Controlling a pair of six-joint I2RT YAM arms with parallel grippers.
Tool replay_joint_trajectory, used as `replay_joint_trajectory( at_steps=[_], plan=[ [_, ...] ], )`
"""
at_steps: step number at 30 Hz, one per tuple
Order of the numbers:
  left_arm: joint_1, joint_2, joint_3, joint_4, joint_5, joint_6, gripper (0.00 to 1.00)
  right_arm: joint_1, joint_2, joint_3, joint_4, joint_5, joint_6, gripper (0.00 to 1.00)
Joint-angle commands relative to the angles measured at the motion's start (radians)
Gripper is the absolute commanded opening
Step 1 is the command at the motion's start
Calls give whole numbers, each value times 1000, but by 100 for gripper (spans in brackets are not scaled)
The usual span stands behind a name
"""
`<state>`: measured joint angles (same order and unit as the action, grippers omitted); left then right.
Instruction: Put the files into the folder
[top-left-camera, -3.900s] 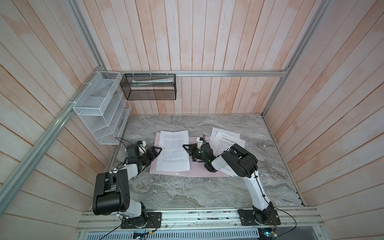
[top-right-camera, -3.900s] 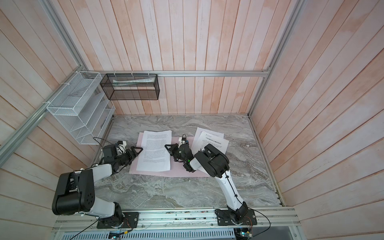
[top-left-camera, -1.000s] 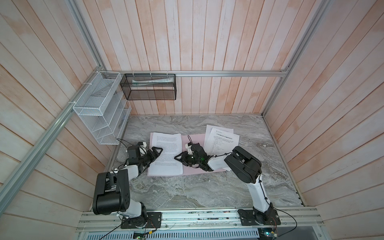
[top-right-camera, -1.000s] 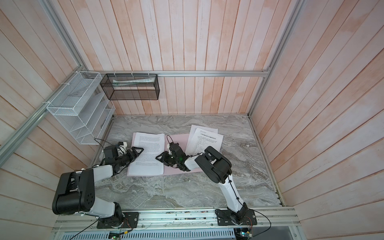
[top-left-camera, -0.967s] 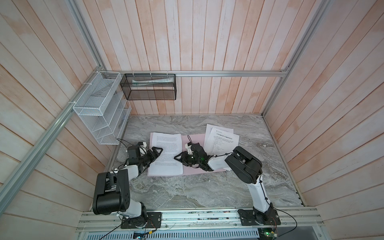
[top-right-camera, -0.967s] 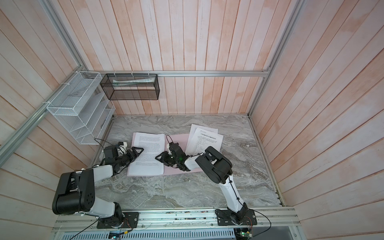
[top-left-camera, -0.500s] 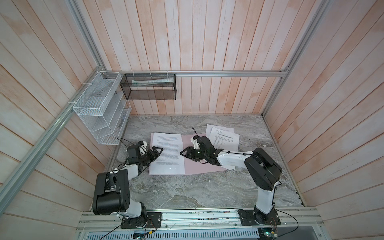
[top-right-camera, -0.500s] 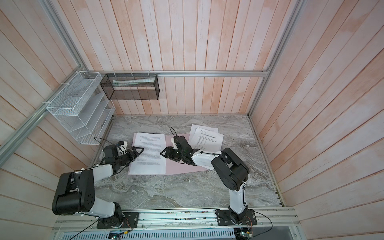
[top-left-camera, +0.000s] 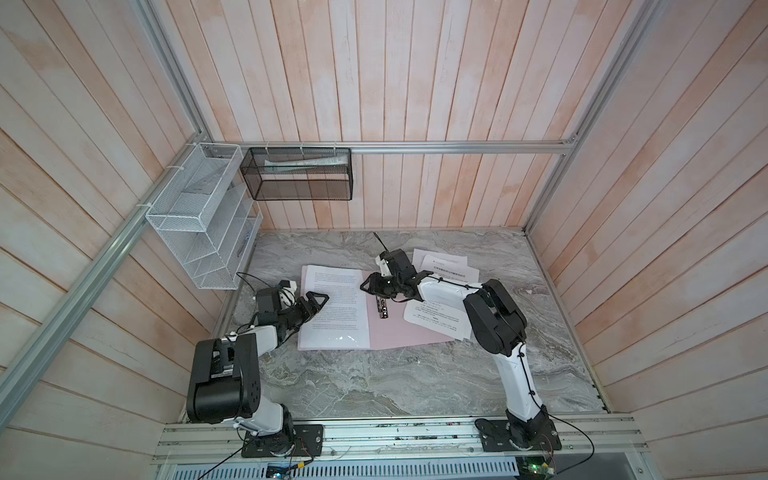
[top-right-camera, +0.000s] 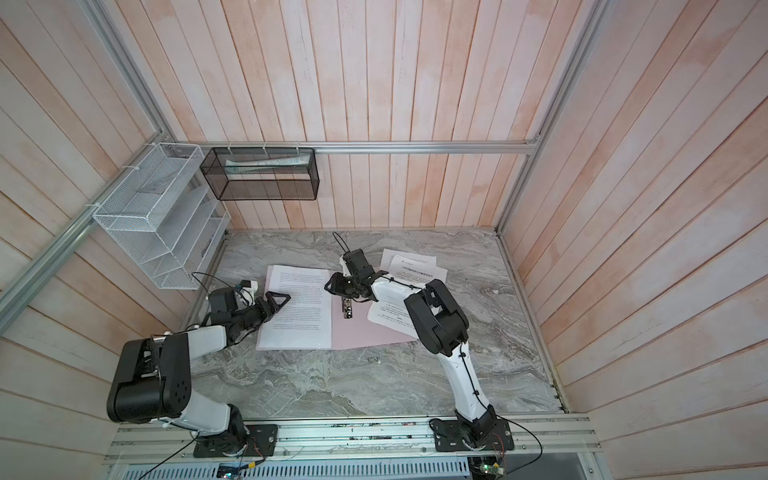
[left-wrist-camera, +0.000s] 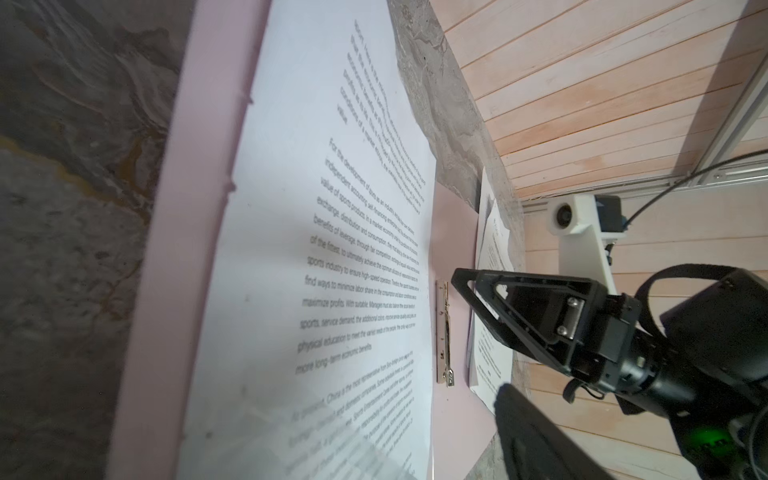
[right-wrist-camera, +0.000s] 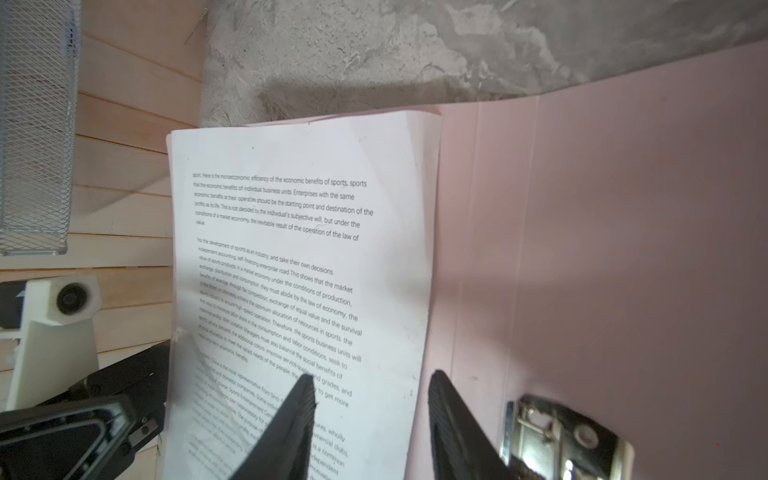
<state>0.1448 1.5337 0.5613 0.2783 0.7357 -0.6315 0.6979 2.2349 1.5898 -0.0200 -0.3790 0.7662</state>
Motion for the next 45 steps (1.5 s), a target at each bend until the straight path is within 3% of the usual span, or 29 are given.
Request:
replay_joint_trajectory(
  at_steps=[1,26,32,45],
  plan=[
    [-4,15,25,24,30,19,90,4,42,39,-76,4,-33,46],
    [-4,38,29,35,55,18,91,45,128,140,-72,-66,3,46],
    [-4,28,28,32,45,17,90,26,8,19,-10,-40,15,47],
    [-3,-58,38,-80,8,55,78,-65,-353,-334,-55,79,-140,44]
  ],
)
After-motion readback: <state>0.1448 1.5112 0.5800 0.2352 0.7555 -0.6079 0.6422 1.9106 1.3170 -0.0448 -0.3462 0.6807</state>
